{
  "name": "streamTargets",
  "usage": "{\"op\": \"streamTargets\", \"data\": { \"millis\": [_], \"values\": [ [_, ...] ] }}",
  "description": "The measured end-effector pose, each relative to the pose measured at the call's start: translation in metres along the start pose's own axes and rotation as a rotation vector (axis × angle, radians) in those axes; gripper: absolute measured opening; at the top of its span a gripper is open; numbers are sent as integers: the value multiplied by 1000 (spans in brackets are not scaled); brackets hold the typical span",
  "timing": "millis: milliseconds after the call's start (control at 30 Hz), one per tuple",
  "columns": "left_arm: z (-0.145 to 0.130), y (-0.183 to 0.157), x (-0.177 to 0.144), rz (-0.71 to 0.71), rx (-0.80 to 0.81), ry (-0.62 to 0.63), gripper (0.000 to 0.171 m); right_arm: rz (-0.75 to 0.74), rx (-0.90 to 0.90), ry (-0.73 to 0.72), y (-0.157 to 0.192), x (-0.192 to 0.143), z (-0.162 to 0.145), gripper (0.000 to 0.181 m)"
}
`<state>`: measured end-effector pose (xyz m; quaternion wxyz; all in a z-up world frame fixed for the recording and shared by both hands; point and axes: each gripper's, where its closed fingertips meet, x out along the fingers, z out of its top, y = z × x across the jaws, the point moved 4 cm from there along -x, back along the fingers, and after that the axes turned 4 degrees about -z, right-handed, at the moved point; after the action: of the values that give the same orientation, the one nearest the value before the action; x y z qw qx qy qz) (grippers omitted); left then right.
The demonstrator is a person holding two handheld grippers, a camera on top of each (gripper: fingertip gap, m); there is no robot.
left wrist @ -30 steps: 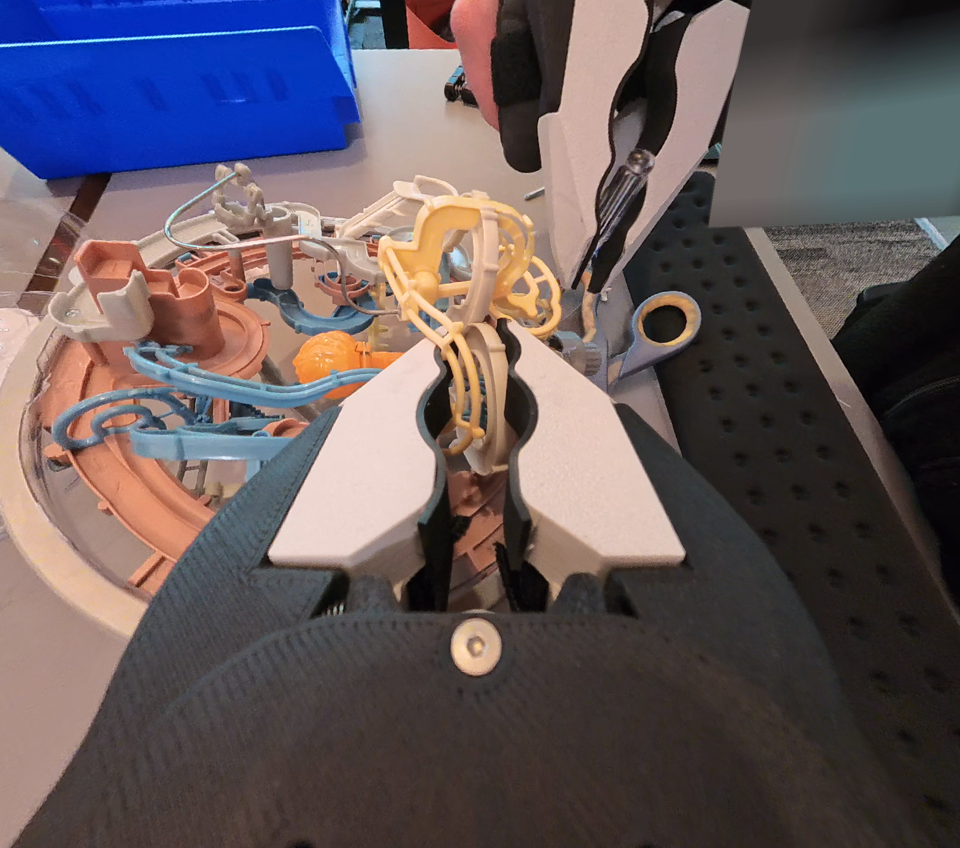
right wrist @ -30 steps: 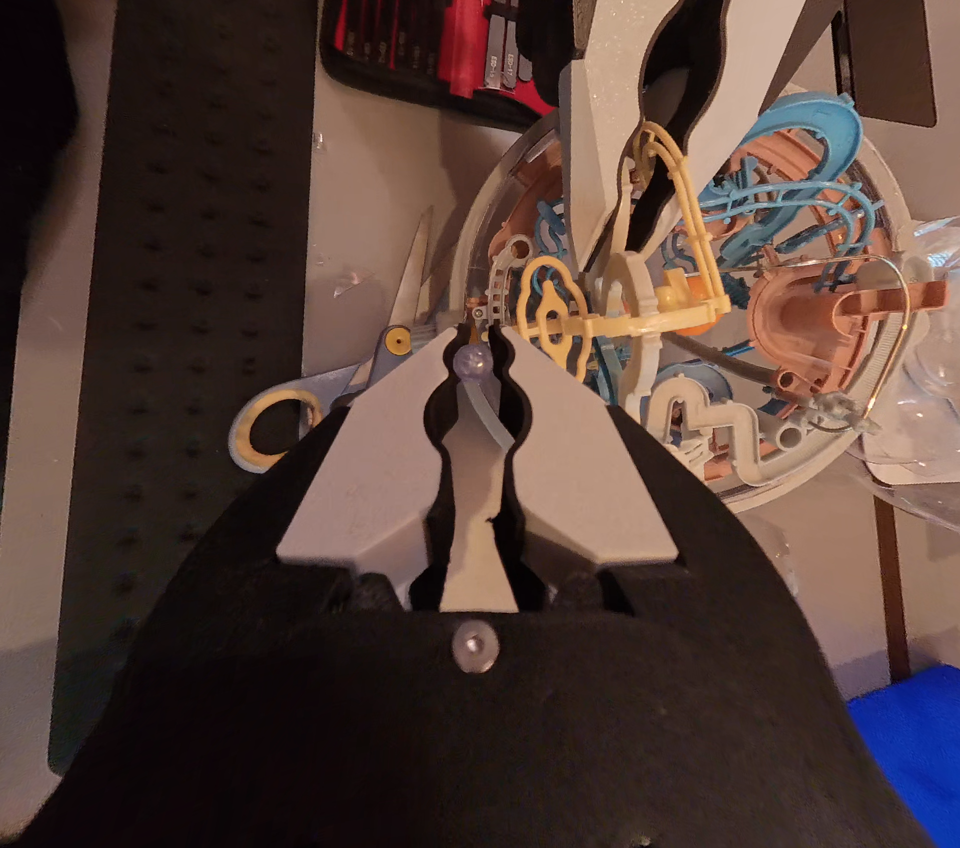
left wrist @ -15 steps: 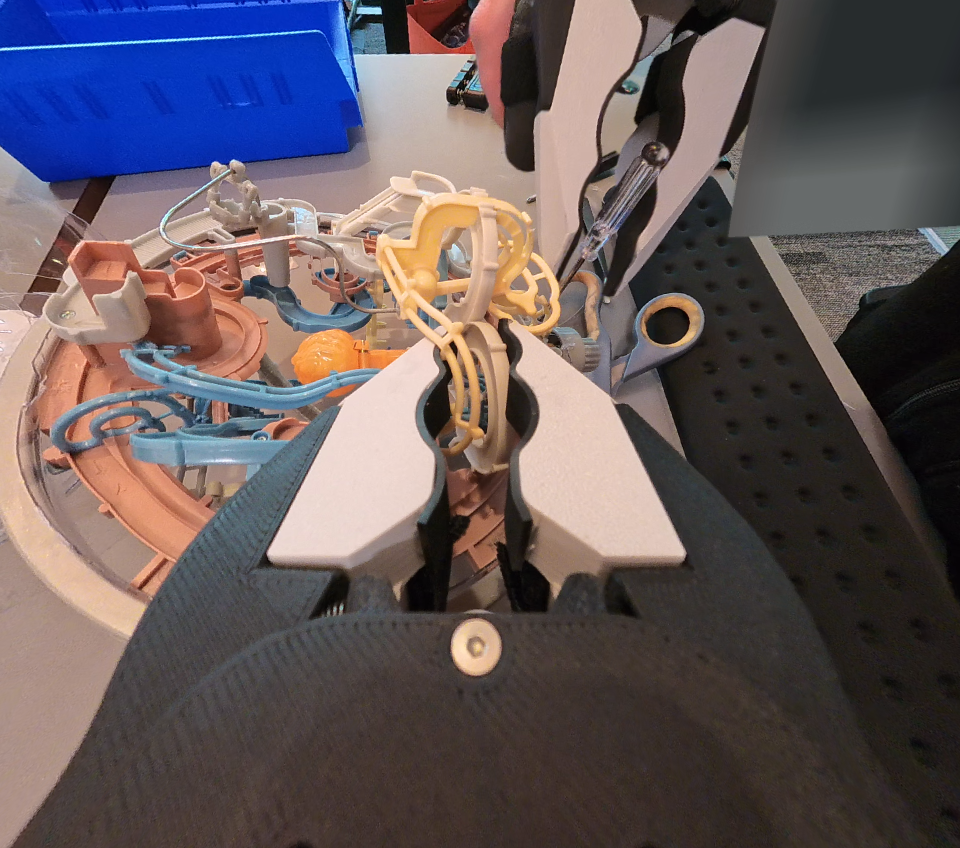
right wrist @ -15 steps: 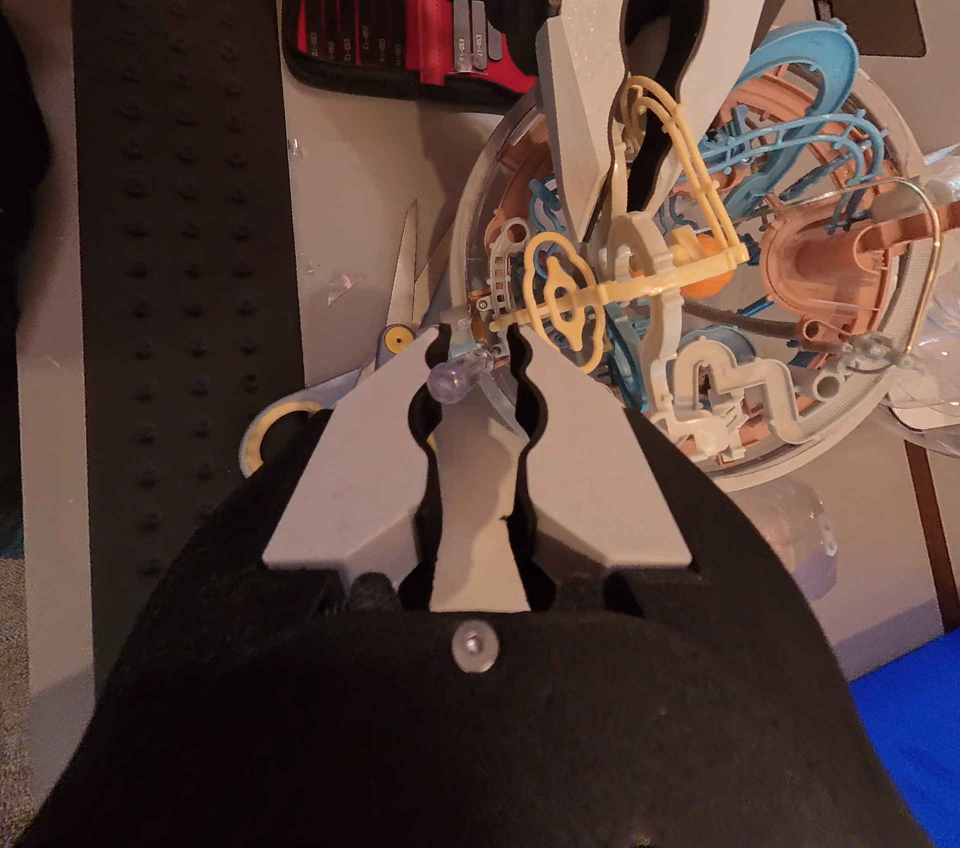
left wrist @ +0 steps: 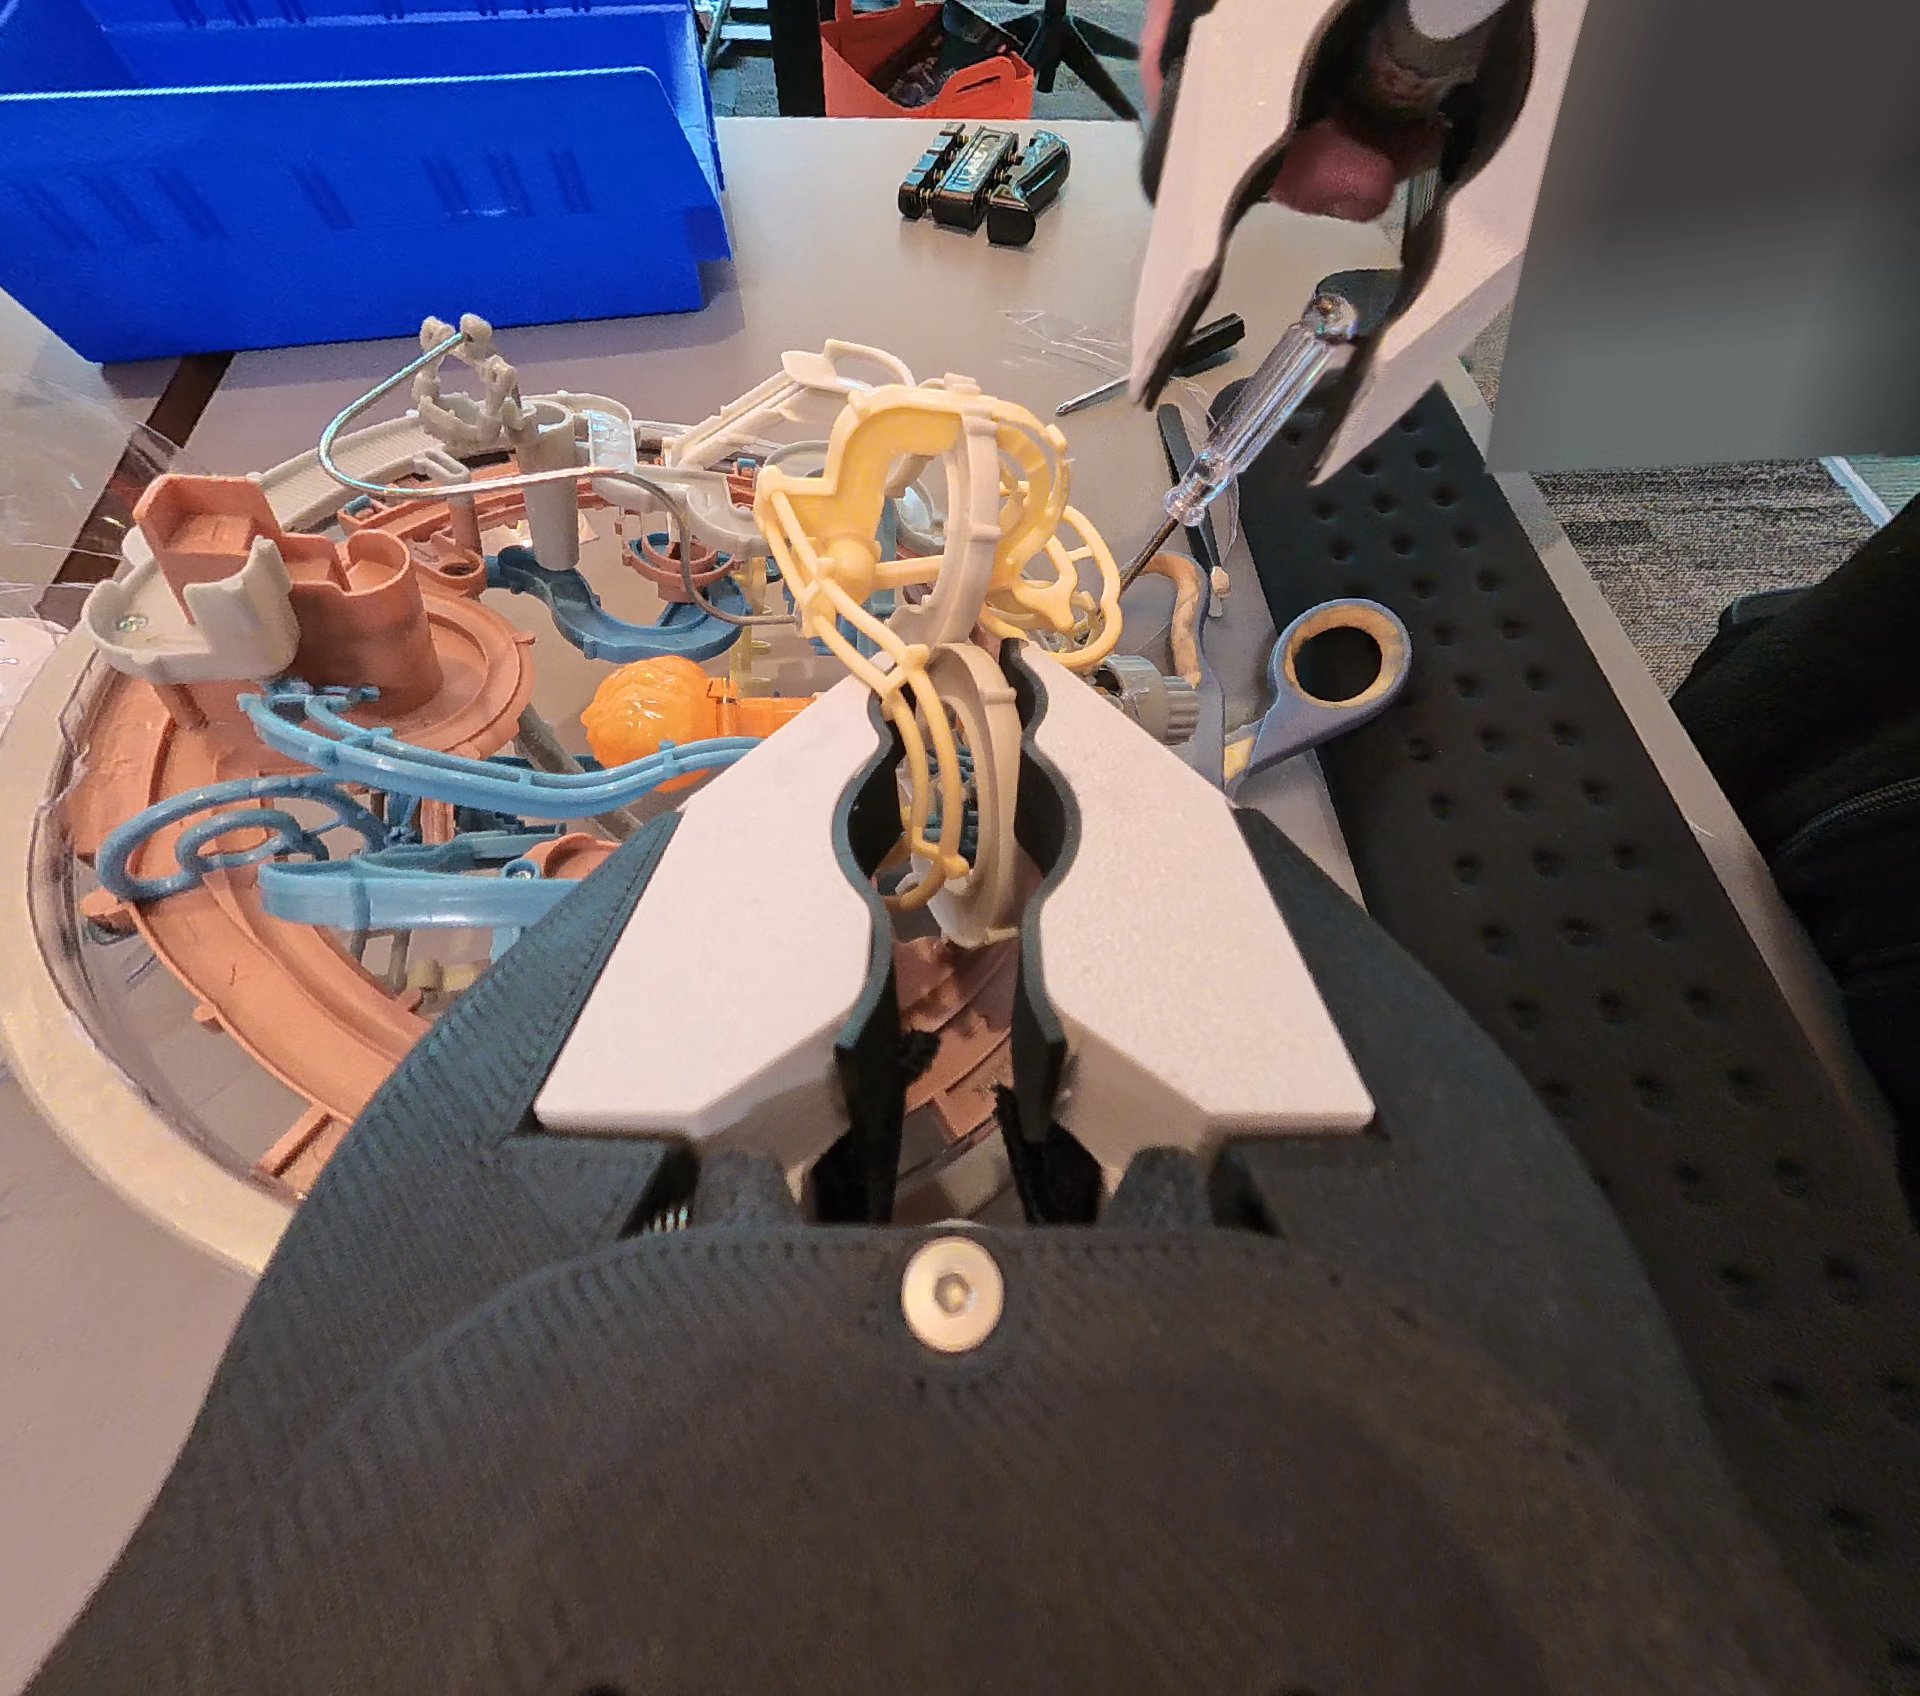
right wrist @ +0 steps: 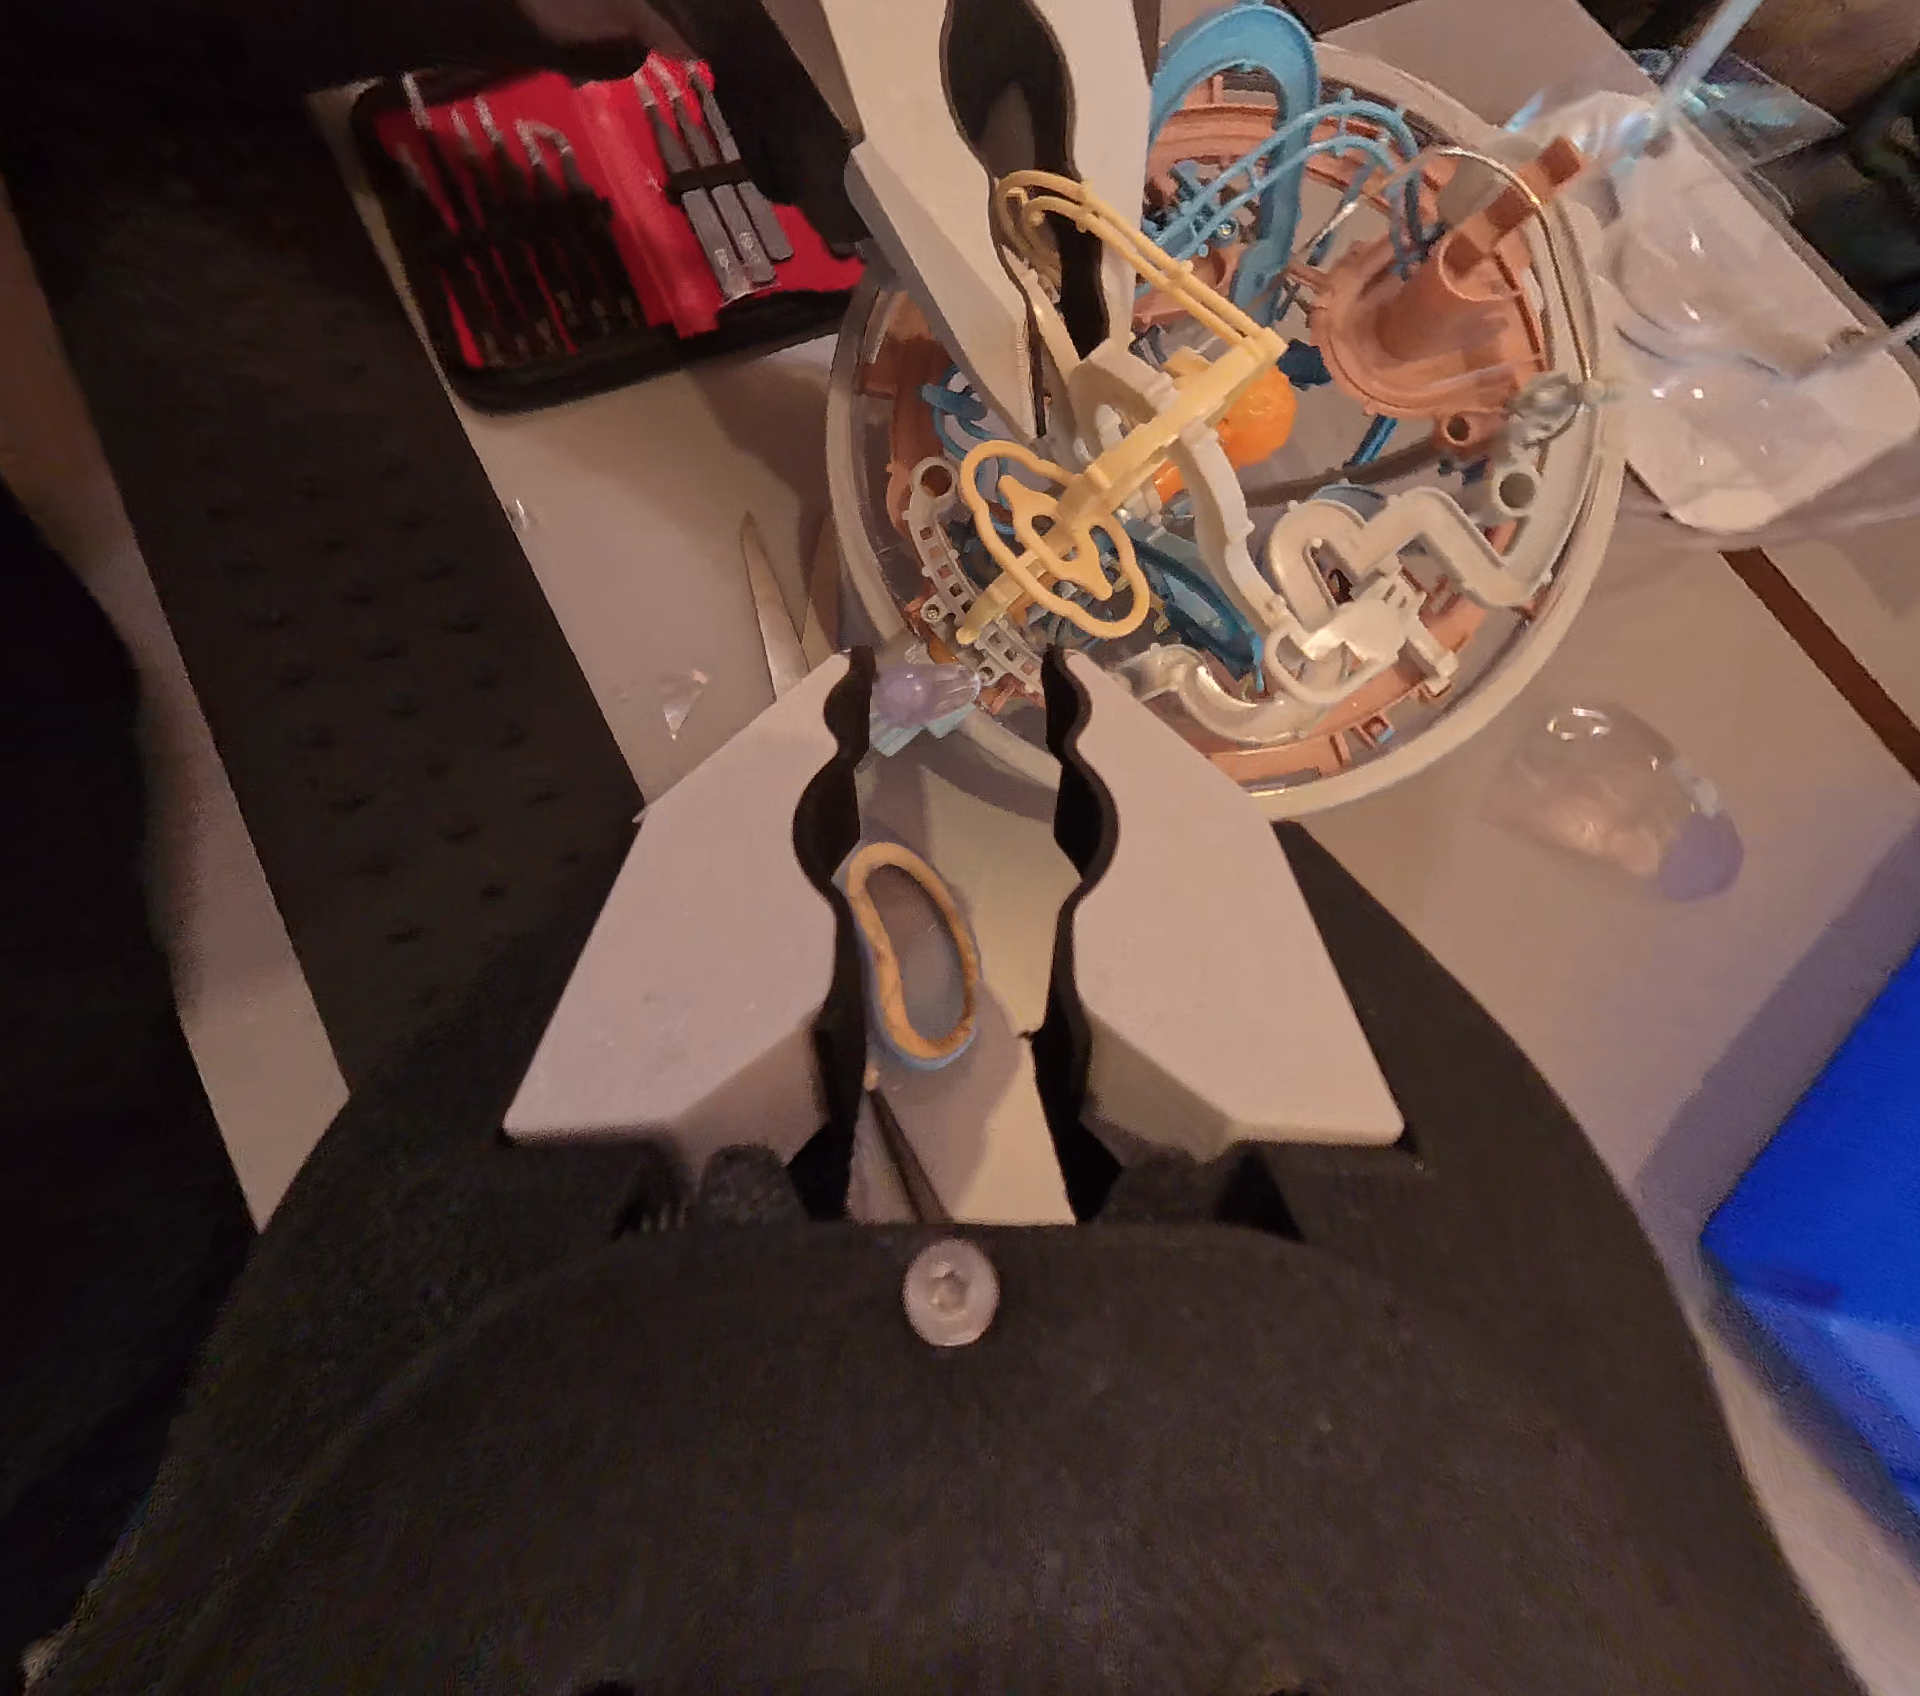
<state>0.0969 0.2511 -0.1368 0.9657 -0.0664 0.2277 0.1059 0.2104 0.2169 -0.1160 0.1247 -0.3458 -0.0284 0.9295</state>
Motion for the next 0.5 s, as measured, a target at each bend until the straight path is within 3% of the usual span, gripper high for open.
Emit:
{"op": "streamTargets", "data": {
  "millis": [233, 333, 500],
  "values": [
    [1, 0, 2, 24, -11, 1, 14, -137, 182, 20, 11, 3, -4, 28],
    [1, -1, 2, 30, -6, 4, 14, -199, 178, 51, 8, 8, -8, 10],
    [0, -1, 1, 28, -3, 3, 14, -184, 106, 68, 4, 8, -6, 8]
  ]
}}
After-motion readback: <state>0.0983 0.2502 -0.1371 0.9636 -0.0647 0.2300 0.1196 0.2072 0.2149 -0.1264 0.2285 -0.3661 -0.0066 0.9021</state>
